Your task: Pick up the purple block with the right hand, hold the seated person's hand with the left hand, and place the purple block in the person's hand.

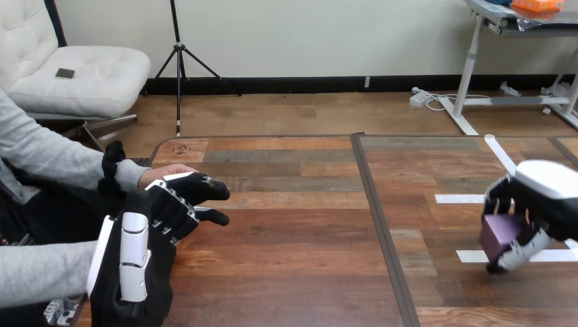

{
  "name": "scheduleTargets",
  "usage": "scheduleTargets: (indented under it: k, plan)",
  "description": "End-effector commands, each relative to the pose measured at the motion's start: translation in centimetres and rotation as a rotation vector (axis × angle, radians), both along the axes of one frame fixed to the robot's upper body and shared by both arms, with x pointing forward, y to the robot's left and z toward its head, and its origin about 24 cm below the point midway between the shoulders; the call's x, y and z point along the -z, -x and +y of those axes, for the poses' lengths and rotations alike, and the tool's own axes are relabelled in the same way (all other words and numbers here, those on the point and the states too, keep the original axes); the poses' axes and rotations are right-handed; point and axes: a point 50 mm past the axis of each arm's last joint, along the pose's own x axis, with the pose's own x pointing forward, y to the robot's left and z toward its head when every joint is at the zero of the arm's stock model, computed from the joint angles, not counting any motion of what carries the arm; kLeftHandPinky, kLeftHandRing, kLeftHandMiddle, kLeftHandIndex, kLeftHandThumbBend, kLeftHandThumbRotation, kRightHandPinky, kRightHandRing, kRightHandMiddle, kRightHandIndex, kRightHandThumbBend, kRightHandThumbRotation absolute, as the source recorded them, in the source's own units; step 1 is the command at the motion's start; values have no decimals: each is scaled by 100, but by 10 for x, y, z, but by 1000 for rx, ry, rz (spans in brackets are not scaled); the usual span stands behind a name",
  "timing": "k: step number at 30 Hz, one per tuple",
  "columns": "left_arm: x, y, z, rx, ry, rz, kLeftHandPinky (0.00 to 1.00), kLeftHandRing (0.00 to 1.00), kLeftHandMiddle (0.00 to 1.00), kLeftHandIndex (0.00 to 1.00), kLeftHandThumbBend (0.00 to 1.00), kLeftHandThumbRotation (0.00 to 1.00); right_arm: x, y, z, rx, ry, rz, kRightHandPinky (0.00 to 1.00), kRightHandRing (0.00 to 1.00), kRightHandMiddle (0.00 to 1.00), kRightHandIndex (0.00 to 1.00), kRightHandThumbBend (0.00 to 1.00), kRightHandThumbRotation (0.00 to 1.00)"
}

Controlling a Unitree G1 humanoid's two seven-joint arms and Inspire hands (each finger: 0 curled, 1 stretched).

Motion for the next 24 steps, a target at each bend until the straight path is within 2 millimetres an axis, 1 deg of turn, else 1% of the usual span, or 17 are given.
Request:
scheduleTargets:
  k: [1,7,8,11,18,21,24]
  plan:
    - [-10,-11,0,-2,-22,-60,52,66,63,58,50,100,-25,-11,13,-26,-122,-146,34,40,45,44,85,0]
    - [-9,-12,3,-7,-51,-66,56,68,64,59,48,95,-27,-11,17,-14,-218,-171,35,40,45,45,85,0]
    - [-9,-13,4,-8,-53,-66,59,68,64,59,48,93,-27,-10,17,-14,-228,-174,35,40,44,45,85,0]
    - [-9,-13,5,-18,-62,-72,63,69,64,59,47,89,-29,-10,20,-23,-259,-187,36,39,44,45,85,0]
    - [-9,-13,6,-28,-85,-73,73,71,66,60,50,84,-32,-8,25,-28,-332,-227,35,38,42,44,86,0]
    - [-9,-14,7,-34,-98,-80,75,71,66,60,49,83,-33,-7,27,-30,-372,-243,35,38,42,44,86,0]
    - [-11,-14,8,-42,-139,-85,74,71,66,60,48,83,-34,-7,29,-27,-403,-253,34,37,42,44,86,0]
